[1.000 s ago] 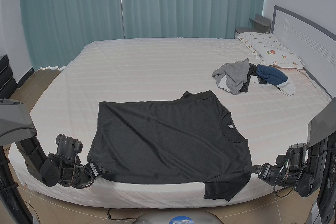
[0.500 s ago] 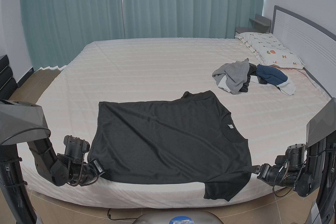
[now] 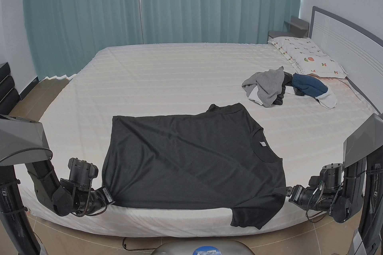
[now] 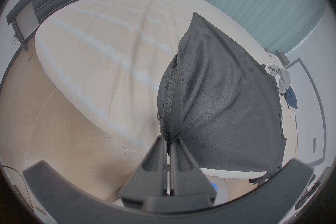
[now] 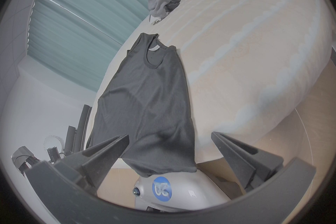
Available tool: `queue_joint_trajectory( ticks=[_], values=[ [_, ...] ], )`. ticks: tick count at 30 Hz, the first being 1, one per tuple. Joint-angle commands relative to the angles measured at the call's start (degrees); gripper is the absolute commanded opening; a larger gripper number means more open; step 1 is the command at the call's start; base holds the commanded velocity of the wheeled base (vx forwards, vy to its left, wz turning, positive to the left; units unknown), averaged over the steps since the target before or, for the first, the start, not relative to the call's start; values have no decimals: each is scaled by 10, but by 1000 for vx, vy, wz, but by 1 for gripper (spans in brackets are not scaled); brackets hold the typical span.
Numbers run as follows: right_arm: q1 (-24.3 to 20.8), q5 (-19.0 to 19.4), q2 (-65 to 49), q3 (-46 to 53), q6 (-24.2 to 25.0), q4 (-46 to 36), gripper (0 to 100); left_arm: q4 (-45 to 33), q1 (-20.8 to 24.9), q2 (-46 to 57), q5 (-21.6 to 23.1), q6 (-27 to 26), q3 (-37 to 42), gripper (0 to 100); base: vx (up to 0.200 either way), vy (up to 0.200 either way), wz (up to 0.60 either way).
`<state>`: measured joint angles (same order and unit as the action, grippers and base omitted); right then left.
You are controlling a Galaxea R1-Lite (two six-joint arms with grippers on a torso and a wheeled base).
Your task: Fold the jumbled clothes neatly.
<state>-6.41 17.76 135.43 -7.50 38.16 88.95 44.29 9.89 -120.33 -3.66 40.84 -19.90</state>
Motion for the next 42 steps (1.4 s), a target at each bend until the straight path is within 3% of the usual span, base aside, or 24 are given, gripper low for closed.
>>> queue_joint_trajectory(
  ticks=[1, 2, 16, 31, 38, 39, 42],
  values=[
    [-1, 0, 12, -22, 1, 7, 100, 0, 2, 3, 1, 0, 1, 0, 0, 0, 0],
    [-1, 0, 13, -23, 0, 7, 0, 0, 2, 2, 1, 0, 1, 0, 0, 0, 0],
    [25, -7, 8, -14, 2, 7, 0, -4, -2, -1, 1, -16, 9, 0, 0, 0, 0],
    [72, -7, -1, -16, 0, 0, 0, -2, -51, 1, 7, -72, 13, 0, 0, 0, 0],
    [69, -7, 5, -17, 0, 1, 0, 0, -56, 9, 68, -97, 34, 0, 0, 0, 0],
    [68, -6, 5, -17, 0, 3, 0, 0, -54, 10, 81, -96, 33, 100, 0, 0, 0],
    [68, -5, 5, -16, 0, 4, 0, 0, -53, 9, 83, -95, 31, 100, 0, 0, 0]
  ],
)
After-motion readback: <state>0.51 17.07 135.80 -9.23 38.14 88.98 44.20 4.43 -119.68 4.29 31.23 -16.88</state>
